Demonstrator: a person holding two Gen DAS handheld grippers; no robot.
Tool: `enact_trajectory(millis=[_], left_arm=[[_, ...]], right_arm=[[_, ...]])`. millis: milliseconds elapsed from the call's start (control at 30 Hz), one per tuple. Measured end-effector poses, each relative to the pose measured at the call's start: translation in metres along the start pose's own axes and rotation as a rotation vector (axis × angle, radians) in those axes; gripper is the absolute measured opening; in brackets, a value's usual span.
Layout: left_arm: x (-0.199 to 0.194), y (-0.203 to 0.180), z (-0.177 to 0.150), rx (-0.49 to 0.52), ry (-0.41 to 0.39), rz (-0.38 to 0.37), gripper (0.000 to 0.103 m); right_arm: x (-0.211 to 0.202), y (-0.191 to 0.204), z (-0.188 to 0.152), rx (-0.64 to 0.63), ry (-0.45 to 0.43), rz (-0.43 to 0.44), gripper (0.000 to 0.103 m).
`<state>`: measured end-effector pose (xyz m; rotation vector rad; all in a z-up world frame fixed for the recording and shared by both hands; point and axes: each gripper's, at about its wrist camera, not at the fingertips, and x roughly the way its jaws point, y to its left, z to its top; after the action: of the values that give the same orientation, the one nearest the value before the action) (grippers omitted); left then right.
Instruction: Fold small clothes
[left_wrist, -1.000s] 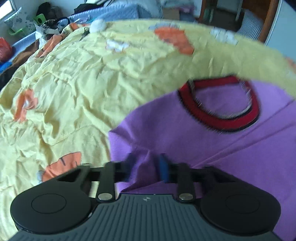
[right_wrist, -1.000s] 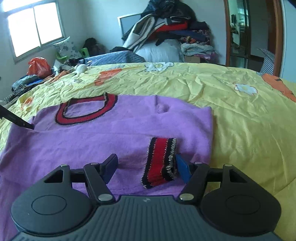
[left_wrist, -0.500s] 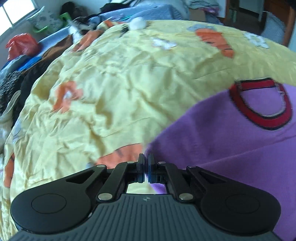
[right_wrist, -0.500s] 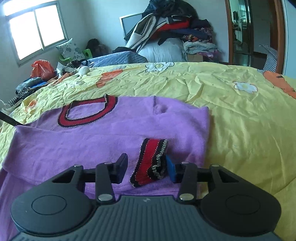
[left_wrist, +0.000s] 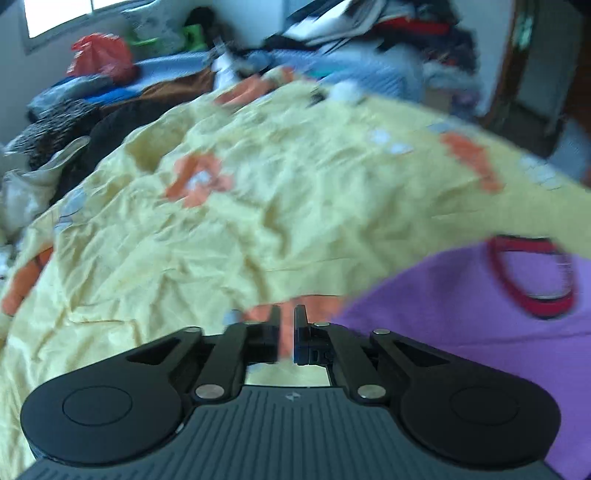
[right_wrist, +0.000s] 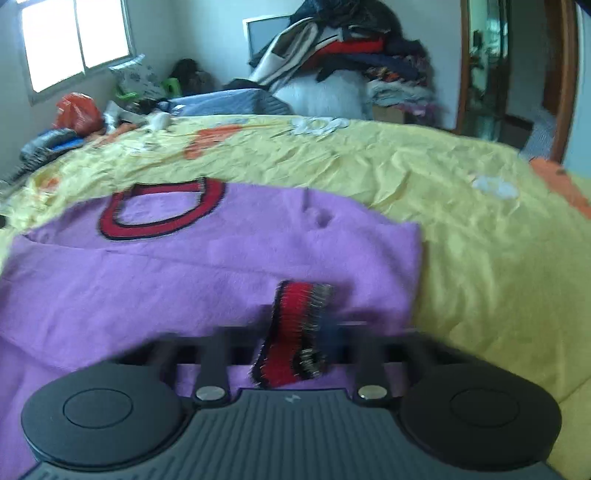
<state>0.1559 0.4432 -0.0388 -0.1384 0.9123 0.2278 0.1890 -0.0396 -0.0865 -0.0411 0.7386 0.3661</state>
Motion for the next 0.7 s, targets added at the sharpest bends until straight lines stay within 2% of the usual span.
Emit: enact_trajectory(millis=[67, 200, 233, 267, 300, 367, 400, 433, 500, 533, 567, 633, 667, 700], left_arm=[[-0.011, -0.012, -0.008, 0.010, 0.001, -0.085, 0.008], [-0.008, -0.041, -0.025, 0.079, 0.021, -0.148, 0.008], [-0.002, -0.049, -0.029, 0.108, 0.027, -0.134, 0.010], [0.006, -0.057, -0.031, 0.142, 0.028, -0.084, 0.014], [0.012, -0.060, -0.035, 0.157, 0.023, -0.041, 0.014], [0.030, -0.063, -0.036, 0.167, 0.035, -0.005, 0.015], [0.040, -0.061, -0.035, 0.176, 0.042, 0.022, 0.025], [0.046, -0.059, -0.033, 0.179, 0.037, 0.056, 0.030], [0.054, -0.054, -0.029, 0.195, 0.007, 0.112, 0.046], [0.056, -0.051, -0.027, 0.190, -0.002, 0.150, 0.054], [0.057, -0.046, -0.023, 0.163, -0.003, 0.175, 0.065], [0.053, -0.032, -0.016, 0.098, -0.021, 0.185, 0.063], [0.048, -0.026, -0.013, 0.071, -0.034, 0.221, 0.056], [0.042, -0.021, -0.012, 0.048, -0.044, 0.236, 0.045]], right_arm=[[-0.006, -0.002, 0.004, 0.022, -0.023, 0.002, 0.005], [-0.019, 0.005, 0.005, -0.022, -0.071, -0.065, 0.005], [-0.020, 0.006, 0.005, -0.028, -0.071, -0.081, 0.005], [-0.019, 0.006, 0.005, -0.032, -0.069, -0.101, 0.004], [-0.018, 0.005, 0.005, -0.031, -0.067, -0.118, 0.004], [-0.013, 0.001, 0.003, -0.024, -0.049, -0.135, 0.004], [-0.009, 0.000, 0.002, -0.031, -0.038, -0.154, 0.004], [-0.003, -0.002, -0.001, -0.031, -0.021, -0.164, 0.005], [0.002, -0.005, -0.004, -0.028, -0.008, -0.157, 0.006], [0.000, -0.004, -0.004, -0.038, -0.015, -0.172, 0.011], [-0.002, -0.002, -0.004, -0.050, -0.012, -0.192, 0.012], [-0.008, 0.003, -0.003, -0.076, -0.007, -0.213, 0.012], [-0.014, 0.007, -0.003, -0.098, -0.022, -0.251, 0.012], [-0.021, 0.012, -0.004, -0.116, -0.048, -0.271, 0.012]])
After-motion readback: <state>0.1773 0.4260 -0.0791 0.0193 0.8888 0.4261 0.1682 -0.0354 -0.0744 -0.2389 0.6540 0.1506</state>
